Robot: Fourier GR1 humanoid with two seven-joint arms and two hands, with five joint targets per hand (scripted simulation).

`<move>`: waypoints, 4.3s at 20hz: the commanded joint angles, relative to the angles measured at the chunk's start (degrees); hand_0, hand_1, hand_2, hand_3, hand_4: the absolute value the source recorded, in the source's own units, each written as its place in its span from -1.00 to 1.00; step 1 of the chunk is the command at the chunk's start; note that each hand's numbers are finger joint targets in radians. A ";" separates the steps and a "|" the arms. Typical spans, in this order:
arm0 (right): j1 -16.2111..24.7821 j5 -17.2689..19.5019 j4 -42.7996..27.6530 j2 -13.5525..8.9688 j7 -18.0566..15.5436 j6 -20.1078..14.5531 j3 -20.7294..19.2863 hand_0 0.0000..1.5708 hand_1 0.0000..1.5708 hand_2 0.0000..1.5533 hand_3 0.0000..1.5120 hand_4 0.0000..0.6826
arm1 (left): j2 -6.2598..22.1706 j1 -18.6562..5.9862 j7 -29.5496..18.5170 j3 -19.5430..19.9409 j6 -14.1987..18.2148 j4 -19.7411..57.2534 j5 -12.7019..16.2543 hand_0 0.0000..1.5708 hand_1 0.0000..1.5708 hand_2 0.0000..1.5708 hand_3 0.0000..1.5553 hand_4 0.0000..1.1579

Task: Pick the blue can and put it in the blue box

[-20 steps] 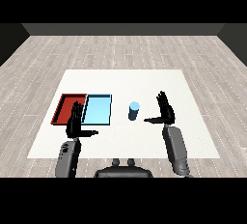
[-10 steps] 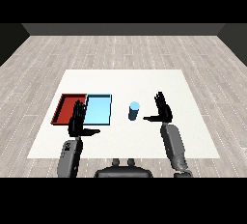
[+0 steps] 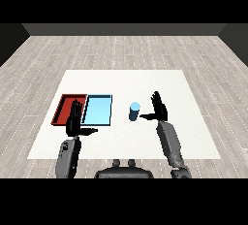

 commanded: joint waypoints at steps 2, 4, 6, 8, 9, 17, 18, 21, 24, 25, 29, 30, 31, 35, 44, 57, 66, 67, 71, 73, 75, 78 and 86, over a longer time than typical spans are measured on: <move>-1.01 -0.18 9.40 1.19 -6.66 -2.32 2.50 -1.00 -1.00 -1.00 -1.00 -1.00 | 0.24 5.95 -2.69 -0.14 -3.02 -3.00 1.61 -1.00 -1.00 -1.00 -1.00 -1.00; -1.07 -0.40 4.21 1.12 -1.43 -2.38 0.77 -1.00 -1.00 -1.00 -1.00 -1.00 | -0.68 2.11 1.41 -1.06 -0.40 -3.56 1.04 -1.00 -1.00 -1.00 -1.00 -1.00; -0.69 -1.94 7.82 -1.08 -3.84 2.12 -0.74 -1.00 -1.00 -1.00 -1.00 -1.00 | -0.36 3.56 0.56 -0.75 -0.54 -3.91 0.74 -1.00 -1.00 -1.00 -1.00 -1.00; -0.54 -1.48 5.29 1.19 -2.32 -2.80 4.23 -1.00 -1.00 -1.00 -1.00 -1.00 | -0.88 -1.92 2.25 -0.57 1.19 -1.49 1.12 -1.00 -1.00 -1.00 -1.00 -1.00; -1.96 -1.87 11.80 1.21 -7.78 -2.64 3.45 -1.00 -1.00 -1.00 -1.00 -1.00 | 0.17 3.30 -0.15 -0.22 -0.97 -3.33 1.31 -1.00 -1.00 -1.00 -1.00 -1.00; -8.00 -2.83 19.60 1.22 -8.43 -1.57 4.28 -1.00 -1.00 -1.00 -1.00 -1.00 | -1.30 1.26 4.45 -1.88 2.62 -7.01 0.04 -1.00 -1.00 -1.00 -1.00 -1.00; -1.19 -1.69 13.96 0.71 -8.66 0.53 4.62 -1.00 -1.00 -1.00 -1.00 -1.00 | 0.94 3.26 0.33 -0.08 -1.74 -3.15 1.28 -1.00 -1.00 -1.00 -1.00 -1.00; -5.86 -7.72 17.91 1.23 -9.25 -5.81 10.58 -1.00 -1.00 -1.00 -1.00 -1.00 | 0.19 4.61 -1.71 -0.19 -0.38 -3.88 -0.03 -1.00 -1.00 -1.00 -1.00 -1.00; -7.74 -6.88 22.74 1.24 -12.22 -2.69 7.69 -1.00 -1.00 -1.00 -1.00 -1.00 | 0.69 -3.36 -0.36 1.71 0.40 2.19 1.23 -1.00 -1.00 -1.00 -1.00 -1.00; -11.68 -6.93 30.32 1.24 -15.46 -2.33 6.48 -1.00 -1.00 -1.00 -1.00 -1.00 | -1.62 5.44 -0.20 -1.87 0.52 -6.17 0.27 -1.00 -1.00 -1.00 -1.00 -1.00; -11.06 -7.78 22.69 1.24 -7.76 -4.29 8.33 -1.00 -1.00 -1.00 -1.00 -1.00 | 2.29 -0.81 -0.87 3.26 -2.62 0.83 3.68 -1.00 -1.00 -1.00 -1.00 -1.00; -10.92 -12.27 27.45 1.24 -14.82 -6.38 13.68 -1.00 -1.00 -1.00 -1.00 -1.00 | 0.70 -1.47 -1.51 1.73 0.37 1.25 0.68 -1.00 -1.00 -1.00 -1.00 -1.00; -12.48 -6.78 31.55 1.16 -16.52 -1.41 8.02 -1.00 -1.00 -1.00 -1.00 -1.00 | 0.24 4.86 -2.96 -0.02 -1.99 -3.15 1.03 -1.00 -1.00 -1.00 -1.00 -1.00; -13.18 -8.82 30.35 1.24 -14.11 -3.20 9.90 -1.00 -1.00 -1.00 -1.00 -1.00 | -0.59 3.09 2.47 -1.13 1.72 -7.20 -0.22 -1.00 -1.00 -1.00 -1.00 -1.00; -18.44 -11.55 41.03 1.24 -20.09 -1.42 11.54 -1.00 -1.00 -1.00 -1.00 -1.00 | -0.62 2.09 -2.48 -0.43 0.04 -0.70 -0.10 -1.00 -1.00 -1.00 -1.00 -1.00; -22.45 -16.63 40.59 0.98 -16.96 -6.06 14.14 -1.00 -1.00 -0.51 -1.00 -1.00 | -0.57 3.69 -1.23 -0.15 1.05 -4.18 -0.21 -1.00 -1.00 -1.00 -1.00 -1.00; -23.54 -16.54 40.58 1.24 -11.52 -15.33 20.50 0.99 0.99 0.92 0.91 0.99 | 0.34 4.88 0.26 -0.44 -0.73 -6.90 1.05 -1.00 -1.00 -1.00 -1.00 -1.00; -22.56 -15.29 39.82 1.24 -12.00 -16.45 19.85 0.99 0.99 0.92 0.91 1.00 | 1.25 2.41 -0.24 0.95 -1.67 -3.69 2.00 -1.00 -1.00 -1.00 -1.00 -1.00; -23.18 -14.72 37.17 0.56 -12.97 -16.30 19.38 0.96 0.96 0.90 0.88 0.94 | -0.54 3.13 1.11 -1.42 -0.10 -5.43 0.45 -1.00 -1.00 -1.00 -1.00 -1.00; -24.02 -14.20 37.36 1.24 -13.93 -16.61 18.67 0.93 0.93 0.88 0.87 0.92 | 1.37 0.63 5.08 0.60 -0.74 -5.38 2.73 -1.00 -1.00 -1.00 -1.00 -1.00; -22.37 -12.49 37.10 1.23 -16.31 -14.79 19.34 0.90 0.90 0.87 0.87 0.91 | -0.09 1.37 2.09 -1.60 -0.05 -3.84 -0.14 -1.00 -1.00 -1.00 -1.00 -1.00; -19.52 -11.19 28.78 -1.05 -14.21 -17.22 20.22 0.87 0.87 0.87 0.86 0.90 | -1.29 0.14 -0.61 -3.86 1.45 2.39 -4.24 -1.00 -1.00 -1.00 -1.00 -1.00; -19.66 -9.21 16.09 -2.69 -9.95 -15.63 20.63 0.84 0.84 0.84 0.87 0.95 | -2.18 -0.65 7.33 -9.76 3.41 -1.65 -2.41 -1.00 -1.00 -1.00 -1.00 -1.00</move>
